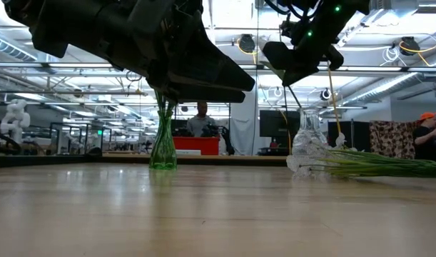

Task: Sort flowers into vase by color
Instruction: Put the top white flower into the transparent vase, then put the white flowers into the transparent vase

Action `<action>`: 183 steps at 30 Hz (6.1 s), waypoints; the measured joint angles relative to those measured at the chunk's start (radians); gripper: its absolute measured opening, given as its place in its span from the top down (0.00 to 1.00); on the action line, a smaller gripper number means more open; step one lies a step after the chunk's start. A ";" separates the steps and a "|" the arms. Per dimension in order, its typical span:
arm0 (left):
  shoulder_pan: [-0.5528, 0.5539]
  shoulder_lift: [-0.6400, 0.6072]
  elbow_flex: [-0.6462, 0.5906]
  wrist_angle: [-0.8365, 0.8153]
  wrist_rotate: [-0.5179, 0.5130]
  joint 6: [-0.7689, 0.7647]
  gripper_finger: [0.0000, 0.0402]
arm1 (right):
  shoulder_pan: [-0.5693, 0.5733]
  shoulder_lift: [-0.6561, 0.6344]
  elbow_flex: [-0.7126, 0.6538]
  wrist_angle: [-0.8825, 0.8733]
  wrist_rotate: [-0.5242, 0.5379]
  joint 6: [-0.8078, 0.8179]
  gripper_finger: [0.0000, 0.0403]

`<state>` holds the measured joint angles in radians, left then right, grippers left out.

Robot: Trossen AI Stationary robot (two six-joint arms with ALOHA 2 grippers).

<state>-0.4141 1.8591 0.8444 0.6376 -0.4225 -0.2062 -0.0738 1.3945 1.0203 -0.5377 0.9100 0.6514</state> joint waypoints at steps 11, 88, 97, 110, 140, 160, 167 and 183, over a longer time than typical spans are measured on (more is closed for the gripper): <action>0.000 0.000 0.000 0.000 0.000 0.000 0.44 | 0.000 0.000 0.000 0.001 0.000 0.014 0.87; 0.002 0.000 0.000 -0.004 0.000 -0.130 0.44 | 0.731 0.247 0.000 -0.436 -0.474 0.847 0.39; 0.002 0.000 0.000 -0.002 -0.001 -0.130 0.44 | 0.731 0.283 0.000 -0.418 -0.467 0.822 0.20; 0.001 0.000 0.000 0.004 -0.001 -0.133 0.44 | 0.729 0.303 -0.001 -0.351 -0.498 0.780 0.24; 0.000 0.000 0.000 0.004 -0.001 -0.128 0.44 | 0.657 0.303 -0.133 -0.205 -0.414 0.829 0.96; 0.000 0.000 0.000 0.013 0.000 -0.130 0.44 | 0.700 0.106 -0.131 -0.160 -0.160 0.793 0.99; 0.004 0.000 0.000 0.105 -0.001 -0.129 0.44 | 0.744 -0.002 -0.131 0.026 0.084 0.591 0.99; 0.076 0.000 0.049 0.457 0.059 -0.018 0.44 | 0.742 -0.026 -0.131 0.780 0.354 -0.184 0.99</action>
<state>-0.3383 1.8590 0.8932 1.0941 -0.3637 -0.2242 0.6680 1.3685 0.8894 0.2422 1.2640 0.4674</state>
